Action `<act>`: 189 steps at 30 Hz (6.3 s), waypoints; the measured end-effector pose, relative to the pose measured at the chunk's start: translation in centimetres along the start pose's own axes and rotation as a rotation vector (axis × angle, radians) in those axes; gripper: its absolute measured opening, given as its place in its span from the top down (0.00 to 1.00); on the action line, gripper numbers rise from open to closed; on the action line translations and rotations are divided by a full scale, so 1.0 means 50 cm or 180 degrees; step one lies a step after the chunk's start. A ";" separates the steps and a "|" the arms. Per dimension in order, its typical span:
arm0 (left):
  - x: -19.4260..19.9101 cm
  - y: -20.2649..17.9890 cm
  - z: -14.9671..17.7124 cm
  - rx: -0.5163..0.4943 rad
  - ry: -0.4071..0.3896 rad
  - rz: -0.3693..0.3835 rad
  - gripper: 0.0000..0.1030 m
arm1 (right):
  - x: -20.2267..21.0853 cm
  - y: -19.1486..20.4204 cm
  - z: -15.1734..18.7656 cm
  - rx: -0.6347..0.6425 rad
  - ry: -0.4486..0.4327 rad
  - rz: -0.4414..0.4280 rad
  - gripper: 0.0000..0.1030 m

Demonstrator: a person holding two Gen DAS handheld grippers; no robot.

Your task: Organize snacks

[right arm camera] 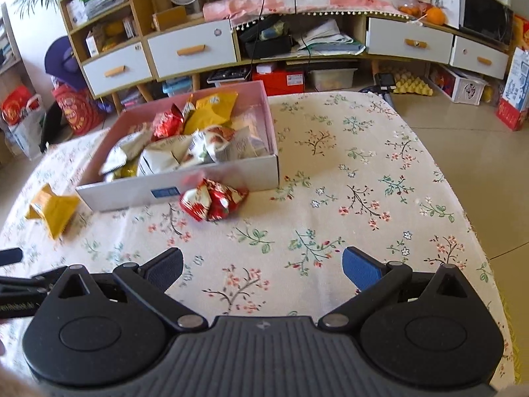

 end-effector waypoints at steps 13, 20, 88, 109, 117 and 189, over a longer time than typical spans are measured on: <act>-0.045 0.115 0.031 0.0142 -0.0209 -0.0120 0.00 | -0.052 0.042 0.048 0.0699 0.0018 -0.0079 0.00; -0.063 0.129 0.018 0.0105 -0.0468 0.0075 0.00 | -0.068 0.066 0.042 0.0722 -0.0111 -0.0277 0.00; -0.022 0.124 -0.098 0.1546 -0.0165 0.0123 0.65 | -0.038 0.093 -0.055 0.0436 -0.0286 -0.1044 0.65; -0.085 0.037 -0.297 0.0963 -0.0340 0.0348 0.64 | -0.068 0.044 -0.178 0.0324 -0.0638 -0.1011 0.65; -0.165 0.005 -0.356 0.0646 -0.0283 0.0311 0.64 | -0.139 0.028 -0.218 0.0216 -0.0639 -0.0952 0.64; 0.094 -0.089 -0.039 0.0503 -0.0144 -0.0119 0.01 | 0.064 0.037 -0.018 0.0267 -0.0259 -0.0008 0.00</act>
Point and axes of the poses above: each gripper's, at about its wrist camera, not at the fingertips, and x roughly against the way its jaws point, y to its left, z to its underside, the point moved 8 cm from there along -x, roughly the way its jaws point, and after that the axes turned 9 degrees about z, right-handed, at the moved point
